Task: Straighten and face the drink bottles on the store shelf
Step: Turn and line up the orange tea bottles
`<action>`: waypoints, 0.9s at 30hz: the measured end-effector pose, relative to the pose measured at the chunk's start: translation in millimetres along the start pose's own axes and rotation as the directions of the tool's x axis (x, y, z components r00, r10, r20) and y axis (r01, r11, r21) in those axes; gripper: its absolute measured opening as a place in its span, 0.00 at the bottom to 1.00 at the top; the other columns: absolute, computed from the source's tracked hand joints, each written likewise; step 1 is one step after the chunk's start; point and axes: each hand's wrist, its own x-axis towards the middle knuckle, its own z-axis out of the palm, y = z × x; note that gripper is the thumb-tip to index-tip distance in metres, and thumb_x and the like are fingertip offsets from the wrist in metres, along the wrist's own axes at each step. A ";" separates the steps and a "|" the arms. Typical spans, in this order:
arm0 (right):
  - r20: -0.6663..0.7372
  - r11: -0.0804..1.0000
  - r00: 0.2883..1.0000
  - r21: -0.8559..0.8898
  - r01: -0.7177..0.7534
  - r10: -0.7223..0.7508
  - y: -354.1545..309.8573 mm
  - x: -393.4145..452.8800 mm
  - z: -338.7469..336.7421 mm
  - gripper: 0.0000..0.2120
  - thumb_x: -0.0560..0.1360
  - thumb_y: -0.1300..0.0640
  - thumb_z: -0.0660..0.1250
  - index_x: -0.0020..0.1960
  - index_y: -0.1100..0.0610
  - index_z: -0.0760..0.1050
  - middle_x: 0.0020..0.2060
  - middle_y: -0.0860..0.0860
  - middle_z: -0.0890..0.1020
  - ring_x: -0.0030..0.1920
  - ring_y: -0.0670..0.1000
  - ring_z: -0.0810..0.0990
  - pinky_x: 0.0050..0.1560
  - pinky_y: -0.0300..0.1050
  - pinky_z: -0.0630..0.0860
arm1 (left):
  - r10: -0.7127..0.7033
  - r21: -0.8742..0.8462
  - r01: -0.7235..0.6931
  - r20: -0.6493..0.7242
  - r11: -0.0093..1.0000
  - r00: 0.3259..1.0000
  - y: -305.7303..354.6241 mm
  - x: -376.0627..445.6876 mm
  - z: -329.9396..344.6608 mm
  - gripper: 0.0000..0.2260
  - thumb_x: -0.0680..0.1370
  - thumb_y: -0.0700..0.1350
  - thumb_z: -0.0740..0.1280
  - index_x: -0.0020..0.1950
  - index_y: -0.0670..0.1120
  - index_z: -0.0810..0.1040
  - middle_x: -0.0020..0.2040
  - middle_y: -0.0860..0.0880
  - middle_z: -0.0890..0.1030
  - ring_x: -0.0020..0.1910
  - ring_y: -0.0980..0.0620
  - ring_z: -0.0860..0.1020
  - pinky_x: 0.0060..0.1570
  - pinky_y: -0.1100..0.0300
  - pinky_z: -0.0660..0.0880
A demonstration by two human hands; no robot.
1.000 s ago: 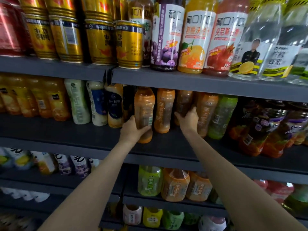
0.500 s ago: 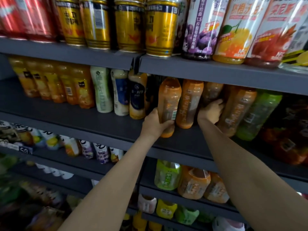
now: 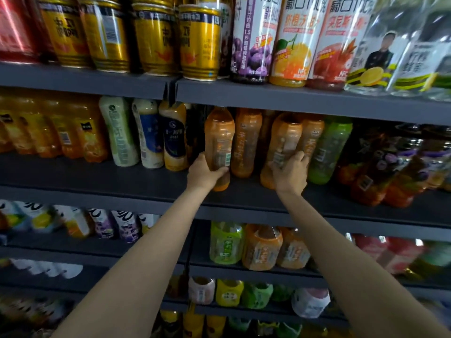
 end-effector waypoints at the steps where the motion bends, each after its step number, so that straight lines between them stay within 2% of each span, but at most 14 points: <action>1: 0.012 1.000 1.000 0.021 0.004 -0.005 5.6 -3.8 -7.9 0.27 0.72 0.54 0.72 0.64 0.63 0.64 0.64 0.59 0.69 0.62 0.61 0.73 0.54 0.57 0.74 | -0.006 0.002 0.006 -0.036 1.000 0.999 1.3 -2.1 1.5 0.27 0.74 0.48 0.71 0.68 0.44 0.66 0.65 0.44 0.73 0.65 0.45 0.71 0.62 0.52 0.69; 3: 0.072 0.999 0.997 0.043 0.029 -0.032 13.4 -7.5 -23.5 0.31 0.71 0.54 0.74 0.67 0.62 0.63 0.65 0.59 0.69 0.61 0.61 0.73 0.54 0.56 0.74 | 0.036 -0.005 -0.038 -0.164 0.999 0.986 3.1 -10.8 6.2 0.27 0.74 0.45 0.70 0.70 0.43 0.64 0.65 0.44 0.72 0.64 0.45 0.71 0.62 0.54 0.69; 6: 0.175 0.997 0.981 0.032 0.077 -0.081 10.3 -5.5 -38.5 0.38 0.69 0.54 0.76 0.70 0.61 0.58 0.67 0.60 0.67 0.65 0.61 0.70 0.57 0.54 0.72 | 0.149 -0.028 -0.169 -0.345 0.985 0.927 8.6 -31.8 12.7 0.23 0.76 0.41 0.67 0.68 0.42 0.65 0.64 0.43 0.69 0.63 0.47 0.71 0.58 0.61 0.68; 9: 0.212 0.991 0.976 0.128 0.026 -0.053 -1.1 -5.0 -36.5 0.43 0.66 0.50 0.77 0.70 0.62 0.57 0.68 0.59 0.67 0.68 0.60 0.67 0.63 0.53 0.69 | 0.255 0.007 -0.272 -0.370 0.962 0.893 14.6 -49.8 16.4 0.20 0.75 0.39 0.66 0.66 0.41 0.66 0.62 0.44 0.69 0.61 0.48 0.71 0.56 0.63 0.69; 12: 0.147 0.971 0.989 0.233 -0.047 0.013 -5.3 -7.9 -33.9 0.38 0.66 0.51 0.78 0.67 0.61 0.63 0.64 0.58 0.73 0.65 0.58 0.72 0.59 0.50 0.72 | 0.318 -0.038 -0.330 -0.181 0.943 0.931 20.5 -60.6 14.4 0.20 0.76 0.40 0.66 0.66 0.42 0.66 0.62 0.46 0.71 0.61 0.50 0.72 0.57 0.62 0.68; 14: 0.195 0.951 0.981 0.301 -0.066 0.007 -3.5 -13.3 -40.5 0.34 0.65 0.51 0.78 0.65 0.59 0.67 0.60 0.55 0.77 0.61 0.56 0.75 0.56 0.49 0.74 | 0.260 -0.126 -0.254 0.035 0.959 0.965 22.8 -66.1 9.1 0.21 0.77 0.43 0.66 0.68 0.45 0.65 0.61 0.49 0.71 0.61 0.52 0.71 0.61 0.59 0.68; 15: 0.247 0.922 0.969 0.376 -0.089 -0.008 -1.5 -18.0 -45.0 0.33 0.64 0.52 0.79 0.64 0.58 0.69 0.57 0.53 0.78 0.59 0.54 0.76 0.55 0.48 0.75 | 0.188 -0.184 -0.159 0.156 0.970 0.970 23.1 -68.5 5.1 0.22 0.77 0.46 0.66 0.69 0.46 0.64 0.61 0.52 0.71 0.61 0.54 0.70 0.62 0.59 0.67; 16: 0.319 0.866 0.947 0.481 -0.139 -0.025 0.2 -24.3 -50.6 0.31 0.64 0.53 0.79 0.63 0.57 0.70 0.56 0.51 0.79 0.58 0.52 0.78 0.55 0.47 0.76 | 0.104 -0.247 -0.033 0.282 0.969 0.954 22.8 -70.4 0.7 0.22 0.77 0.49 0.66 0.69 0.49 0.64 0.61 0.53 0.71 0.62 0.54 0.70 0.63 0.59 0.67; 18: 0.475 0.680 0.875 0.673 -0.290 -0.097 3.5 -38.9 -60.9 0.29 0.67 0.56 0.76 0.65 0.56 0.70 0.57 0.51 0.80 0.58 0.52 0.79 0.54 0.46 0.77 | -0.022 -0.358 0.235 0.509 0.904 0.861 19.7 -74.5 -7.5 0.20 0.76 0.53 0.67 0.66 0.52 0.67 0.63 0.51 0.74 0.61 0.52 0.73 0.64 0.55 0.69; 20: 0.559 0.519 0.809 0.754 -0.403 -0.184 5.2 -48.6 -68.4 0.28 0.71 0.57 0.72 0.68 0.57 0.67 0.59 0.53 0.79 0.59 0.52 0.79 0.55 0.46 0.78 | -0.025 -0.471 0.410 0.632 0.781 0.774 17.5 -79.9 -13.0 0.20 0.73 0.52 0.69 0.63 0.52 0.70 0.61 0.47 0.77 0.58 0.48 0.77 0.61 0.53 0.74; 21: 0.580 0.479 0.785 0.764 -0.432 -0.217 5.1 -49.8 -72.3 0.28 0.71 0.57 0.71 0.68 0.57 0.66 0.60 0.53 0.79 0.60 0.52 0.79 0.57 0.47 0.77 | 0.001 -0.533 0.441 0.638 0.722 0.770 17.7 -81.8 -14.4 0.23 0.71 0.51 0.70 0.64 0.50 0.71 0.60 0.45 0.78 0.57 0.47 0.78 0.57 0.53 0.76; 23: 0.616 0.478 0.749 0.748 -0.460 -0.243 1.6 -49.7 -80.8 0.29 0.72 0.56 0.70 0.70 0.59 0.65 0.61 0.54 0.79 0.59 0.53 0.79 0.60 0.48 0.76 | 0.033 -0.621 0.389 0.555 0.680 0.831 21.6 -85.5 -14.7 0.26 0.69 0.48 0.72 0.66 0.47 0.70 0.62 0.44 0.77 0.58 0.48 0.78 0.54 0.55 0.78; 25: 0.640 0.492 0.750 0.713 -0.499 -0.166 -3.2 -50.1 -88.5 0.31 0.72 0.56 0.71 0.71 0.60 0.63 0.62 0.57 0.77 0.58 0.54 0.79 0.57 0.48 0.78 | 0.056 -0.605 0.199 0.375 0.771 0.925 25.4 -88.8 -14.3 0.27 0.70 0.43 0.73 0.67 0.46 0.67 0.63 0.45 0.75 0.59 0.50 0.76 0.56 0.54 0.77; 27: 0.672 0.393 0.739 0.695 -0.602 -0.058 -7.0 -53.6 -90.8 0.32 0.72 0.56 0.71 0.72 0.59 0.61 0.63 0.61 0.74 0.57 0.58 0.78 0.52 0.51 0.80 | 0.176 -0.425 -0.088 0.171 0.901 0.969 26.1 -87.9 -16.3 0.29 0.69 0.42 0.75 0.66 0.47 0.66 0.63 0.47 0.72 0.59 0.52 0.73 0.59 0.55 0.73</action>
